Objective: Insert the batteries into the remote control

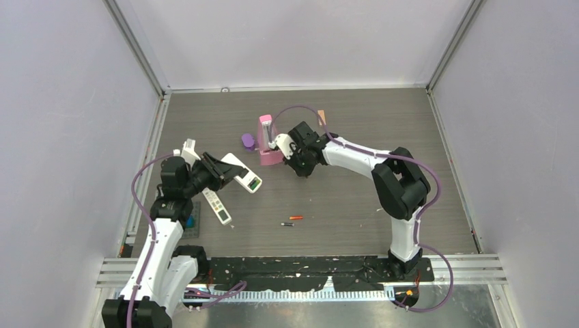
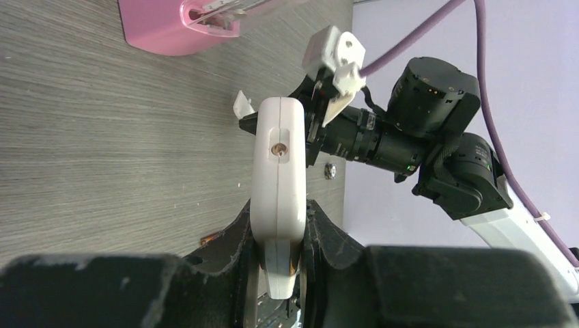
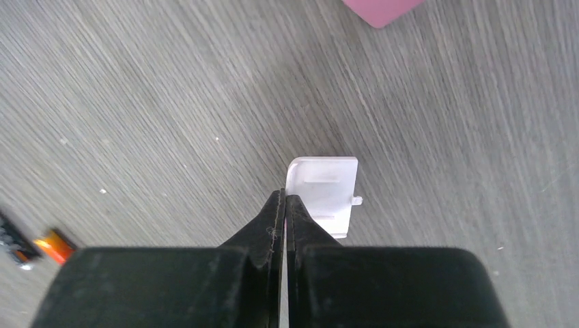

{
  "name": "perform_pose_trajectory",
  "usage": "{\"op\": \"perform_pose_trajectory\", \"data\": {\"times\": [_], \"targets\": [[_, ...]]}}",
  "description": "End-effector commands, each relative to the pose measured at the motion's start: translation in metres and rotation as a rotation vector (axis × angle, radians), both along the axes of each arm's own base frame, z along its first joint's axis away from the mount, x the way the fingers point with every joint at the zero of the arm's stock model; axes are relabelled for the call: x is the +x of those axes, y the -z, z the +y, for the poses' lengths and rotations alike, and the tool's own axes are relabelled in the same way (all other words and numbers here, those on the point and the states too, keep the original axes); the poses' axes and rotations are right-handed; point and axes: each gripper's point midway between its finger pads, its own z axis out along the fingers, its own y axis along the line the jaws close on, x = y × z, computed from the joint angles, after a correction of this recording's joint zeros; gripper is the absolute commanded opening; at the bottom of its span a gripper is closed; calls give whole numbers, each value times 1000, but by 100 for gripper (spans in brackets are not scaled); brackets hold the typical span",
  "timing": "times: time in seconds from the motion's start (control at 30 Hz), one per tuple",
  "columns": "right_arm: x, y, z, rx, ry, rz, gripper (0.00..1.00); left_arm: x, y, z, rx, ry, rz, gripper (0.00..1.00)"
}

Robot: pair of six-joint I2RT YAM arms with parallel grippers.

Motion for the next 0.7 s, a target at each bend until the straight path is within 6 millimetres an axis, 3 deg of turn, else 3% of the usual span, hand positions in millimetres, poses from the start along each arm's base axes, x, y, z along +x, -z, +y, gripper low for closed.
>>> {"op": "perform_pose_trajectory", "data": {"times": [0.0,0.23,0.3,0.33,0.47,0.67], "targets": [[2,-46,16,220,226,89,5,1,-24,0,-9,11,-85,0],[-13,-137,39,700,451,218,6,4,-47,-5,-141,-6,-138,0],[-22,-173,49,885,474,266,5,6,-60,-6,-196,-17,-177,0],[-22,-206,53,1003,445,237,5,7,-66,-6,-224,-23,-195,0],[-49,-265,64,1284,443,376,5,11,-86,-3,-312,-56,-230,0],[-87,-342,79,1548,445,548,5,13,-112,-3,-434,-80,-274,0]]}}
